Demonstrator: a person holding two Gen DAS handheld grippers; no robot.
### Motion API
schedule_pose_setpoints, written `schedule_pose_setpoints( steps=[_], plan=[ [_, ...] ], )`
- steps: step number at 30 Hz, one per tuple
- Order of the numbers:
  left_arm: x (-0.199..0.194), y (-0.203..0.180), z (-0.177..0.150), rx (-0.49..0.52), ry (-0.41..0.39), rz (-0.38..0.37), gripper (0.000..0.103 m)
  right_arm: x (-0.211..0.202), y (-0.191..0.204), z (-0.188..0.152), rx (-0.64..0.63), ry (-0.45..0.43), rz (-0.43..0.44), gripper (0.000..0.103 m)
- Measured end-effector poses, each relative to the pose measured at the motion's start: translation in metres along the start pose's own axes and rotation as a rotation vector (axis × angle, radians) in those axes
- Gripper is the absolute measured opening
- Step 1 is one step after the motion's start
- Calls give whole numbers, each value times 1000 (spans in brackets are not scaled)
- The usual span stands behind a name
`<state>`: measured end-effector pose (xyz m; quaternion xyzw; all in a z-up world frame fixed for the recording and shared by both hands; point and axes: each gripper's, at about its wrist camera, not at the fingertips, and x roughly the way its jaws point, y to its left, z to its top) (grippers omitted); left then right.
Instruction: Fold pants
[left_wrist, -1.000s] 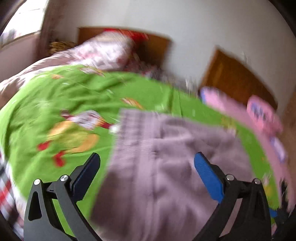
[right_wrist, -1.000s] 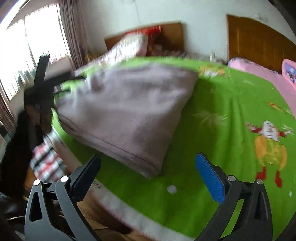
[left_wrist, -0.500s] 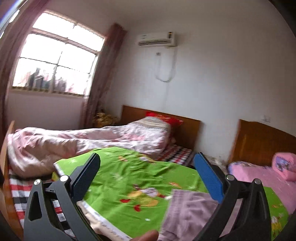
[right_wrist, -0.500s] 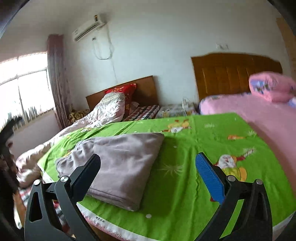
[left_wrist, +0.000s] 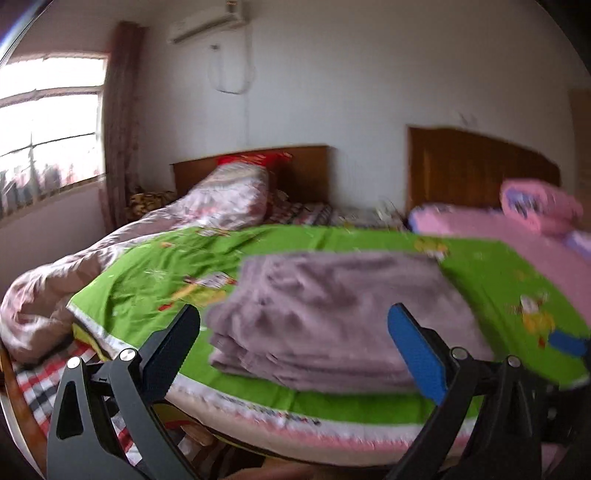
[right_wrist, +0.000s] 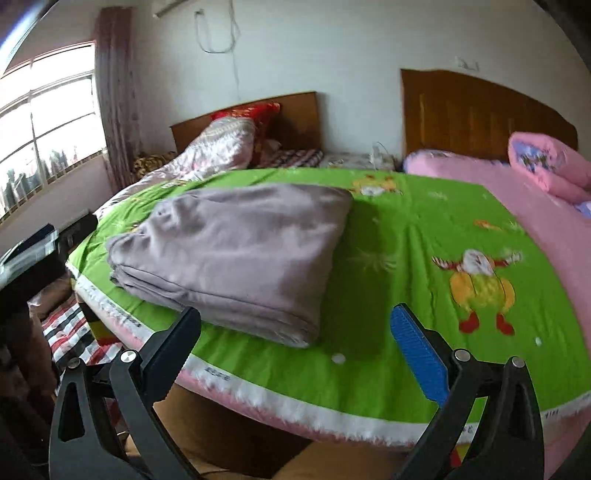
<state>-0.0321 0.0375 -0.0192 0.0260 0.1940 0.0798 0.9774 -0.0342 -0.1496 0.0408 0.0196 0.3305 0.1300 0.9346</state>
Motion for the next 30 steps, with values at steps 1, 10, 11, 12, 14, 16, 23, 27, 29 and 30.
schedule_pose_setpoints(
  steps=[1,10,11,12,14,16,23,27,29,30],
  plan=[
    [3,-5,-2,8,17,-7,102,2,-3,-2,13,12,-7,99],
    [11,-11,-19,-7,97,-60,102,2,-14,-8,60,24,-9,99],
    [10,-12,-19,-2,95,-59,102,2,-14,-8,59,20,-7,99],
    [11,-13,-20,2,93,-57,102,1,-14,-7,57,17,-9,99],
    [12,-14,-19,0,93,-56,102,1,-13,-7,53,16,-9,99],
    [13,-13,-19,-2,96,-54,102,1,-12,-7,48,17,-8,99],
    [13,-13,-19,-2,100,-52,102,1,-13,-6,48,18,-8,99],
    [13,-13,-19,-2,100,-53,102,2,-12,-7,47,21,-8,99],
    [13,-13,-19,-2,100,-52,102,2,-12,-7,48,20,-8,99],
    [14,-13,-20,-2,100,-52,102,3,-12,-7,49,21,-8,99]
  ],
)
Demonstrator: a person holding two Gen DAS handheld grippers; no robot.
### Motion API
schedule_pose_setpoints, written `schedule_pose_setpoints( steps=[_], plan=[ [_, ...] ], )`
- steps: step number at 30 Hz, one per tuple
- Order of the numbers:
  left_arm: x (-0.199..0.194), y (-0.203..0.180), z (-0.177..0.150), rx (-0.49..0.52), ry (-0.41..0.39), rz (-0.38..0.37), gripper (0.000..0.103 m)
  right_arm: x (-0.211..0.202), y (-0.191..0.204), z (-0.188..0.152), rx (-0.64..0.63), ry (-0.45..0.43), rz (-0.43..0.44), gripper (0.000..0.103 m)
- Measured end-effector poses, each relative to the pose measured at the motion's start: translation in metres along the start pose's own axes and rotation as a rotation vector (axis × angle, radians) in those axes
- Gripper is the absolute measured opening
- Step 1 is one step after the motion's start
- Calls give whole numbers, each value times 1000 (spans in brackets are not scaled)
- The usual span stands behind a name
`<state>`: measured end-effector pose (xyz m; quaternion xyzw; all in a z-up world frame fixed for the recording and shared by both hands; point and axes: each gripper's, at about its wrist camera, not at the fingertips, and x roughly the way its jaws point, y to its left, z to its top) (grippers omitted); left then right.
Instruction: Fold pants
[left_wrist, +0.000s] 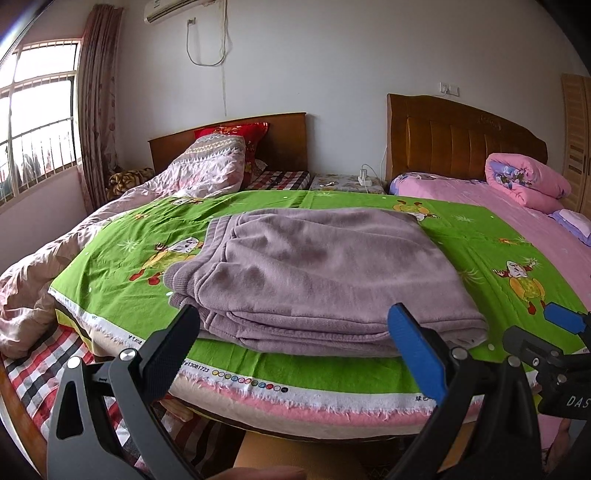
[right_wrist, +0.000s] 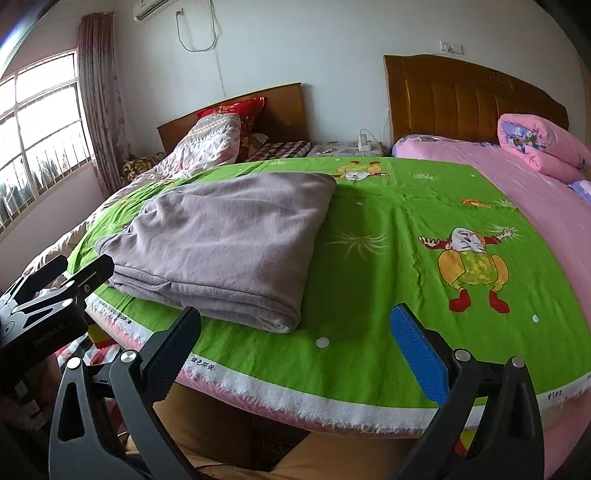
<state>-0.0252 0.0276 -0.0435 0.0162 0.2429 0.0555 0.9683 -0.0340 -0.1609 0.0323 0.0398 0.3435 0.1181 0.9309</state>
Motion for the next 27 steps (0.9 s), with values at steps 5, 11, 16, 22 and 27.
schedule_pose_setpoints(
  steps=[5,11,16,22,27],
  plan=[
    [0,-1,0,-1,1,1,102,0,0,-1,2,1,0,99],
    [1,0,0,-1,3,-2,102,1,0,-3,4,6,3,99],
    [1,0,-1,0,5,-4,102,3,0,-4,5,12,6,99],
    [4,3,-2,-1,11,-5,102,4,-2,-5,5,16,12,99],
    [4,4,-2,0,13,-4,102,4,-1,-5,5,17,12,99]
  ],
)
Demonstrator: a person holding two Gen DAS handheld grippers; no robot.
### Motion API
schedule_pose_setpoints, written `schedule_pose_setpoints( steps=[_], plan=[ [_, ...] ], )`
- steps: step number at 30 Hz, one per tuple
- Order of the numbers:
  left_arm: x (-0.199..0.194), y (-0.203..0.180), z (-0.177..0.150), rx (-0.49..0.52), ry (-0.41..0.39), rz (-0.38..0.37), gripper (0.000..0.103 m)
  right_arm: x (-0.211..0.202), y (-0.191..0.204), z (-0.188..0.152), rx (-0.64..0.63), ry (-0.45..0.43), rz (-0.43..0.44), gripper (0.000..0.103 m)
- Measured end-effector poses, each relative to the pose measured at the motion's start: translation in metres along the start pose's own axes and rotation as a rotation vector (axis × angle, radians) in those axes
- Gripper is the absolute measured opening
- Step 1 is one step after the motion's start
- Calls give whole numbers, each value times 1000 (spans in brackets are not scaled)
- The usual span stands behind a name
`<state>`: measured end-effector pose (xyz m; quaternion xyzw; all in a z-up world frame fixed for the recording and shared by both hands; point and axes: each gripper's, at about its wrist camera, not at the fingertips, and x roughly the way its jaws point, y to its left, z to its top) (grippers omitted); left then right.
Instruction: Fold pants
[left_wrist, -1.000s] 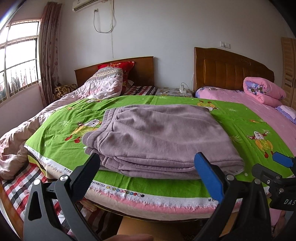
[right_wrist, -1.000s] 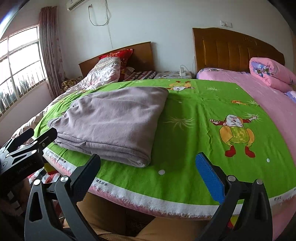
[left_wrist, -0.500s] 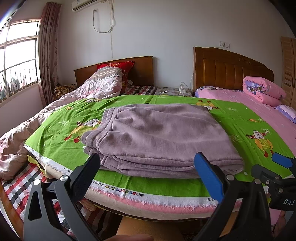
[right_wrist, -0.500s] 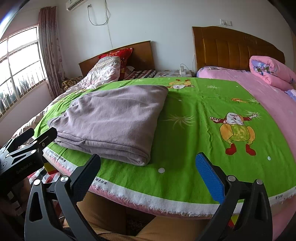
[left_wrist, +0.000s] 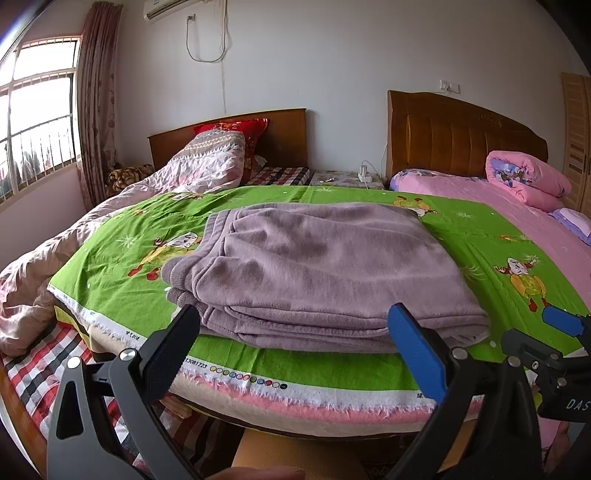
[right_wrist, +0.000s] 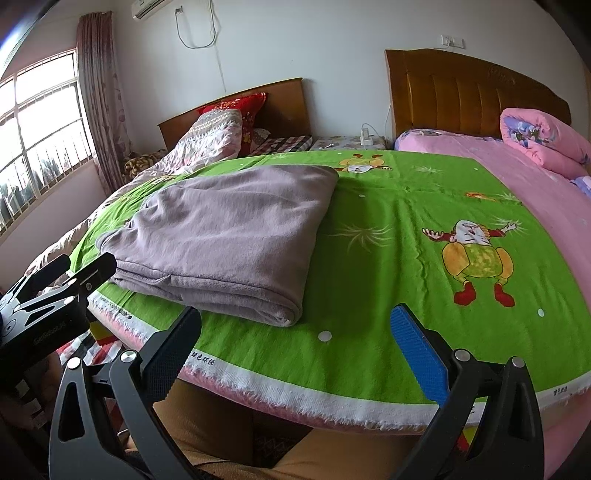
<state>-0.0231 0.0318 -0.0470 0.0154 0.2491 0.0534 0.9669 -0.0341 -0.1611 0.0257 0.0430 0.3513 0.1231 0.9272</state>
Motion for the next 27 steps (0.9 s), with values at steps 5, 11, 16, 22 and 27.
schedule_pose_setpoints(
  steps=[5,11,16,22,27],
  plan=[
    [0,0,0,0,0,0,102,0,0,0,0,0,0,99],
    [1,0,0,0,2,1,102,1,0,-1,0,3,2,99],
    [1,0,-2,2,4,-1,102,1,0,0,1,3,2,99],
    [2,1,-3,0,9,2,102,2,0,-2,2,6,4,99],
    [3,1,-4,5,14,5,102,2,0,-2,3,6,3,99]
  ],
)
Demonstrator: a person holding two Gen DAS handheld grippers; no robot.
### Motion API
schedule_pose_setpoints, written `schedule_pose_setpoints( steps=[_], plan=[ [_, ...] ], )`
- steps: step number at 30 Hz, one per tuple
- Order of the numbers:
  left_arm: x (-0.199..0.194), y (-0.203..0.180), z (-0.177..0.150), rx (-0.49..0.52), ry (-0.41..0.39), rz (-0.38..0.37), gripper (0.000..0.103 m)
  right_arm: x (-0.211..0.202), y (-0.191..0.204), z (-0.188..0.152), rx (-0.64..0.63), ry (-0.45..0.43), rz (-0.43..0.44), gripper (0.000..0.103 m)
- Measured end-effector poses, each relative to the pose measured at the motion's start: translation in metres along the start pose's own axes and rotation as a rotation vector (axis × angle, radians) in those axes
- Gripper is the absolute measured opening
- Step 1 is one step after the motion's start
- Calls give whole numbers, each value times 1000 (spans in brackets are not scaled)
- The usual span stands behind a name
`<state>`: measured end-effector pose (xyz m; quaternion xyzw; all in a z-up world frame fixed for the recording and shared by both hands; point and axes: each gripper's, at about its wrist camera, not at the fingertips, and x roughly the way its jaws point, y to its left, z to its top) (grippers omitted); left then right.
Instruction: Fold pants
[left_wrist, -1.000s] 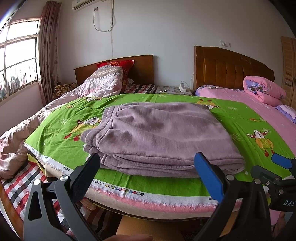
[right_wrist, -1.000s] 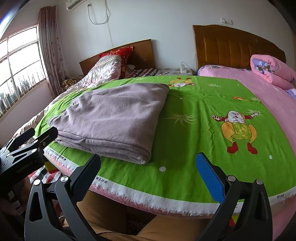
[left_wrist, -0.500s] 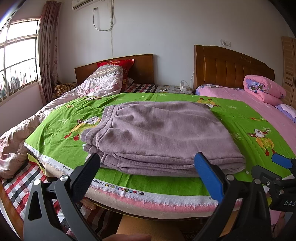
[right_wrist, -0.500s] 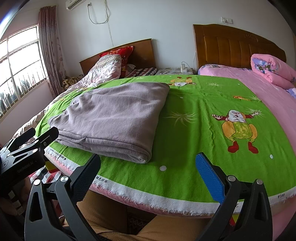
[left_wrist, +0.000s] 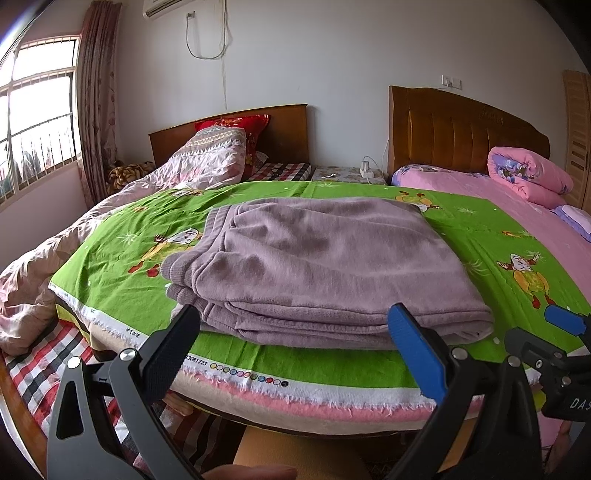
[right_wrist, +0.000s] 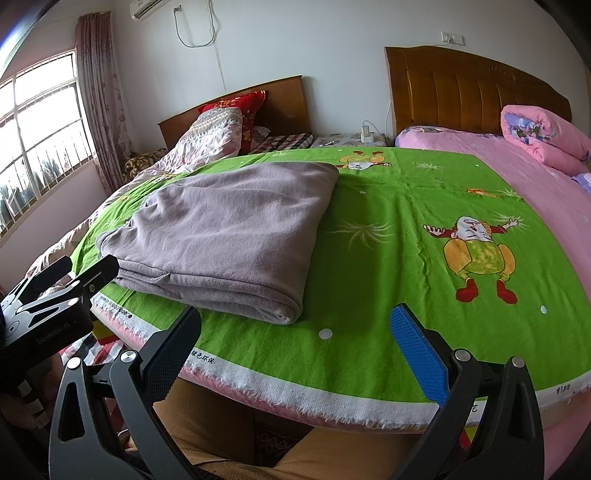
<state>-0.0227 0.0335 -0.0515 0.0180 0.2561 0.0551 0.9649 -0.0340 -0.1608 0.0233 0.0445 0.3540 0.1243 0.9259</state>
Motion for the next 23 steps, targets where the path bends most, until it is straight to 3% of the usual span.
schedule_pose_setpoints(
  steps=[23],
  plan=[
    [7,4,0,1,22,-5,102,1,-1,0,2,3,3,99]
  ],
)
